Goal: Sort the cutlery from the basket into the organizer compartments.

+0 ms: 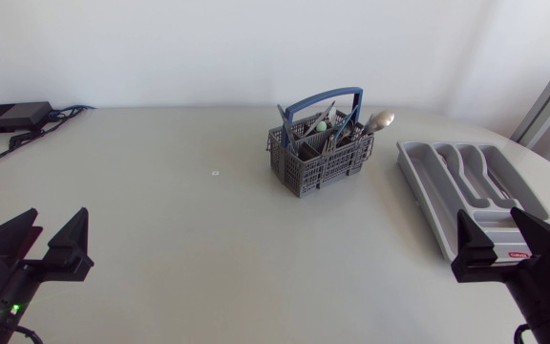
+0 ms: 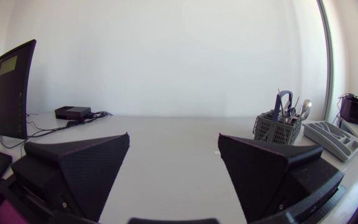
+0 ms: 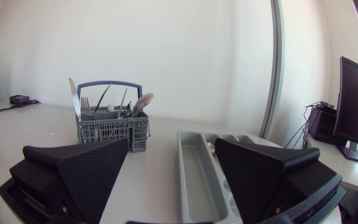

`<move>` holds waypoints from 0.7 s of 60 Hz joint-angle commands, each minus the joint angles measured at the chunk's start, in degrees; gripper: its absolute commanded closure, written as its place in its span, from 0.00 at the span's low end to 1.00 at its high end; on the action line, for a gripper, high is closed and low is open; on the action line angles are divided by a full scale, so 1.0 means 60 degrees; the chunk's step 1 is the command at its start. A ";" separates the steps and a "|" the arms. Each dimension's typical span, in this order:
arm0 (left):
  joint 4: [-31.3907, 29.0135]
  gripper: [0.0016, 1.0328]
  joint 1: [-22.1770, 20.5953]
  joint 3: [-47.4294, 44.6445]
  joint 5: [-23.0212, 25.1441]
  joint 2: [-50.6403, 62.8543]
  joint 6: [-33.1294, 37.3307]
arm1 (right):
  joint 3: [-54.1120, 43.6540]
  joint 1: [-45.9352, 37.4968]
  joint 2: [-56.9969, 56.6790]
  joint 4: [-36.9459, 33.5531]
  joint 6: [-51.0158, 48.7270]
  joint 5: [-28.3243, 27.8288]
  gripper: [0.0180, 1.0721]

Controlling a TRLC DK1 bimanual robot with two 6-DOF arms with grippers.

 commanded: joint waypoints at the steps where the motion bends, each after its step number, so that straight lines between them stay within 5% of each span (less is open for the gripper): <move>1: 0.0041 0.04 -0.0077 -0.0213 0.0001 -0.0064 -0.0207 | -0.0158 -0.0048 -0.0057 -0.0082 0.0177 -0.0024 0.05; 31: 0.0408 0.07 -0.0854 0.0607 0.0001 0.0346 -0.0324 | -0.0041 0.0026 -0.0086 -0.0053 0.0163 -0.0009 0.05; 42: 0.0627 0.07 -0.1454 0.2263 0.0001 0.3554 -0.0471 | 0.0486 0.0524 0.0500 0.0020 0.0177 0.0152 0.05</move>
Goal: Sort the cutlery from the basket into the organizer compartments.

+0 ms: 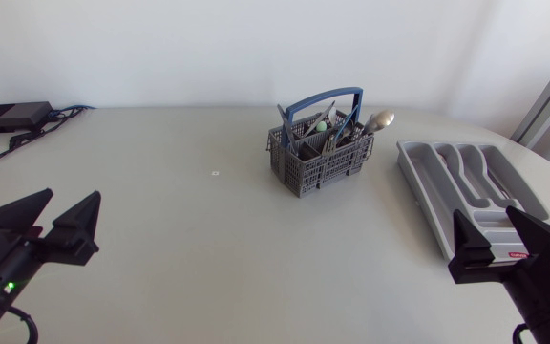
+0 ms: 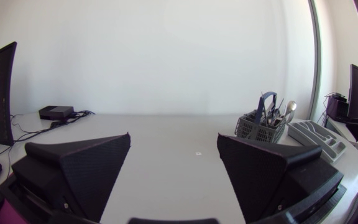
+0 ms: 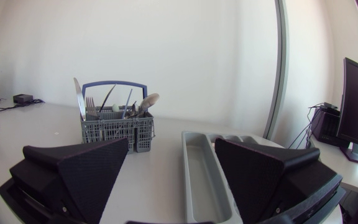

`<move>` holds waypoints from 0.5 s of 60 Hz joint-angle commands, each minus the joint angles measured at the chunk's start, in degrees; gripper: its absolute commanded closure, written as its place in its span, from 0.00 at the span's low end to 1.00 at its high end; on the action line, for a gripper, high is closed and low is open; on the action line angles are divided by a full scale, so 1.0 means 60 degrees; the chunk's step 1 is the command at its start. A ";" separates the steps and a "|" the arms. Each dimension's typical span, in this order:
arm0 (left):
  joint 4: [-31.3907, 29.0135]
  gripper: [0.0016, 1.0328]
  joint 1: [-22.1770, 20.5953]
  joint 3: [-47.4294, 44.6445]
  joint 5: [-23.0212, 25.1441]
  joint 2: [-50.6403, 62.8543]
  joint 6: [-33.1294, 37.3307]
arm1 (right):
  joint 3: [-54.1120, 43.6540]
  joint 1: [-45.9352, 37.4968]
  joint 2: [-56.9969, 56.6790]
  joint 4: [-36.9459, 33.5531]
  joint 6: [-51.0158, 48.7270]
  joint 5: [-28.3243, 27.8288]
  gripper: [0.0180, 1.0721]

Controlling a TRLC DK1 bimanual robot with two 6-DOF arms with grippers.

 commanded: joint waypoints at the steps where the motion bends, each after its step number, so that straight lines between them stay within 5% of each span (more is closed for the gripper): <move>1: 0.0194 0.07 -0.0446 0.0919 -0.0002 0.1293 -0.0263 | 0.0428 0.0163 0.0475 0.0086 0.0177 0.0064 0.05; 14: 0.0370 0.07 -0.1457 0.2428 -0.0032 0.4106 -0.0600 | 0.1424 0.0163 0.3288 0.1023 0.0412 0.0079 0.05; 30: -0.0612 0.07 -0.2087 0.5138 -0.0076 0.8617 -0.0541 | 0.3065 0.0310 0.6159 0.0364 0.0998 0.0064 0.05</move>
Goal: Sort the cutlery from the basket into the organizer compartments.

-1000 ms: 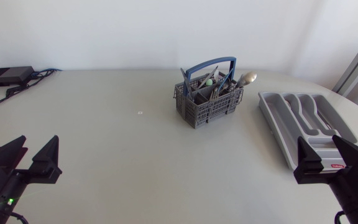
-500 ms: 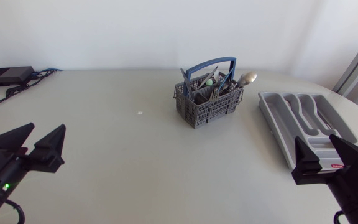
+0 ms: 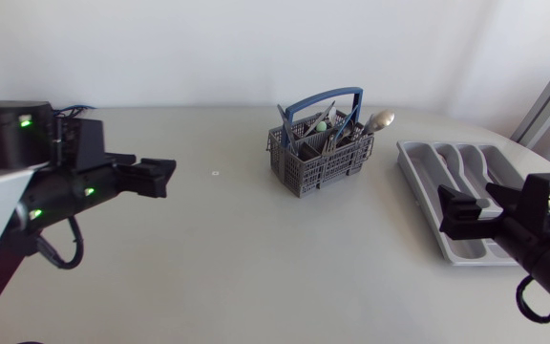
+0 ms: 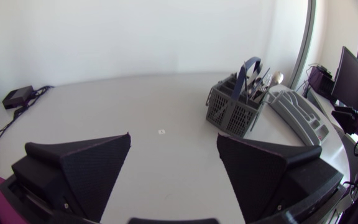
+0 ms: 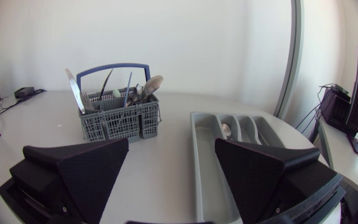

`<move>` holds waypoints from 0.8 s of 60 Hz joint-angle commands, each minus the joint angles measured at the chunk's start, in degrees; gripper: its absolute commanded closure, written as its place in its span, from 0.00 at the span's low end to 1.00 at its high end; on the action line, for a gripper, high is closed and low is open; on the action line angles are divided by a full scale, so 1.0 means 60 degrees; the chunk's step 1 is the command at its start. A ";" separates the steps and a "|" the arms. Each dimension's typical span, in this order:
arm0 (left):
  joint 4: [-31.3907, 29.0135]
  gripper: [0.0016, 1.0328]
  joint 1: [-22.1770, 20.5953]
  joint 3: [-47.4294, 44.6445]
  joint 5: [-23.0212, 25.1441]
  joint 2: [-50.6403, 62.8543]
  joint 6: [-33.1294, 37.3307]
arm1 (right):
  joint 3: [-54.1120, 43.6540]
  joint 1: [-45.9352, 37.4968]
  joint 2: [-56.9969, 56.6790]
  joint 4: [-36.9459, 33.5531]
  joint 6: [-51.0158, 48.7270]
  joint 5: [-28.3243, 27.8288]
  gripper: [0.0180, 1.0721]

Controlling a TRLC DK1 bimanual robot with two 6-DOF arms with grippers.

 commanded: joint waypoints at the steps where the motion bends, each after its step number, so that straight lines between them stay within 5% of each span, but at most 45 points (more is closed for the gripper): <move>1: -0.0605 0.07 -0.0258 0.1285 -0.0068 0.1625 -0.0104 | 0.0789 0.0157 0.1038 -0.0460 0.0367 0.0064 0.05; 13: -0.1792 0.07 -0.0668 0.3526 -0.0068 0.4393 0.2694 | 0.2005 0.0508 0.2869 -0.1632 -0.0072 -0.0566 0.05; 24: -0.2290 0.07 -0.0873 0.5123 0.0811 0.6092 0.2577 | 0.2957 0.0919 0.4114 -0.2247 -0.0526 -0.0624 0.05; 33: -0.1718 0.07 -0.1240 0.5899 0.1441 0.7001 0.2635 | 0.3616 0.0816 0.5257 -0.2393 -0.0526 -0.1518 0.05; 48: -0.0884 0.12 -0.1533 0.7247 0.1719 0.8451 0.2591 | 0.3777 0.0816 0.6238 -0.1925 -0.0585 -0.1737 0.05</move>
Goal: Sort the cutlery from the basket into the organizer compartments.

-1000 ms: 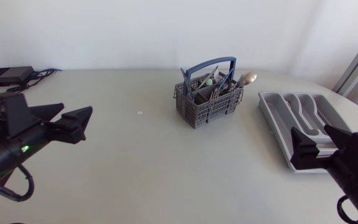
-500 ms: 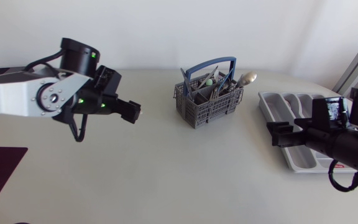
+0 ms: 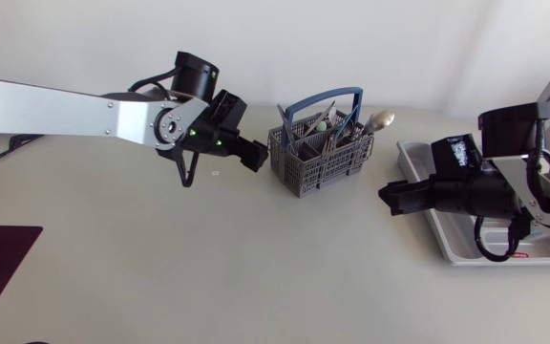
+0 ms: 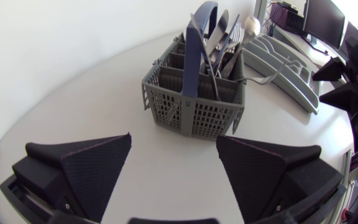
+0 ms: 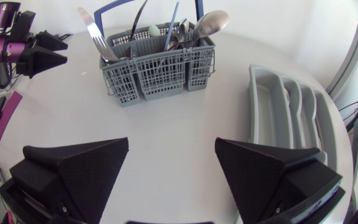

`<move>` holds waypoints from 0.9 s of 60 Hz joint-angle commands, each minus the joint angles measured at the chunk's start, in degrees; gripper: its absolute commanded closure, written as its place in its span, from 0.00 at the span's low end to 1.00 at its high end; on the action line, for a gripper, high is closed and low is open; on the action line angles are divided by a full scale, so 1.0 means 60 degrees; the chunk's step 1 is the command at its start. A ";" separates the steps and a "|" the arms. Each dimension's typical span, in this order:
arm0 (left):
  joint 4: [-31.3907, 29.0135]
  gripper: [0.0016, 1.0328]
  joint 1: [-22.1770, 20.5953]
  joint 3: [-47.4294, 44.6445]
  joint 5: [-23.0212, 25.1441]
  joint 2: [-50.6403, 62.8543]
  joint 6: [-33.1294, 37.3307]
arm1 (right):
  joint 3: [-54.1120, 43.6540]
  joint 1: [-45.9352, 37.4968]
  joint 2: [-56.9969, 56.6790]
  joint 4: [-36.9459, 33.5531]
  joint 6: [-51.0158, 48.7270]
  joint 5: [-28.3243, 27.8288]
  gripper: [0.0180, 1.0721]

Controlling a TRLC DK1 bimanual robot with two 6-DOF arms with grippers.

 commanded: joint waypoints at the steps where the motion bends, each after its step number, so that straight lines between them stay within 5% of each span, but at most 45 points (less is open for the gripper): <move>1: 0.0198 0.12 -0.0068 0.0719 0.0207 0.0655 0.0143 | 0.0189 -0.0007 0.0355 0.0214 -0.0148 -0.0153 0.05; 19: 0.0697 0.21 -0.0039 0.1965 0.0779 0.2018 0.0114 | 0.0496 0.0037 0.1029 0.0551 -0.0455 -0.0241 0.05; 54: 0.2249 0.62 -0.0390 0.2389 0.1306 0.2867 0.0099 | 0.0833 0.0051 0.1747 0.0844 -0.0602 -0.0241 0.05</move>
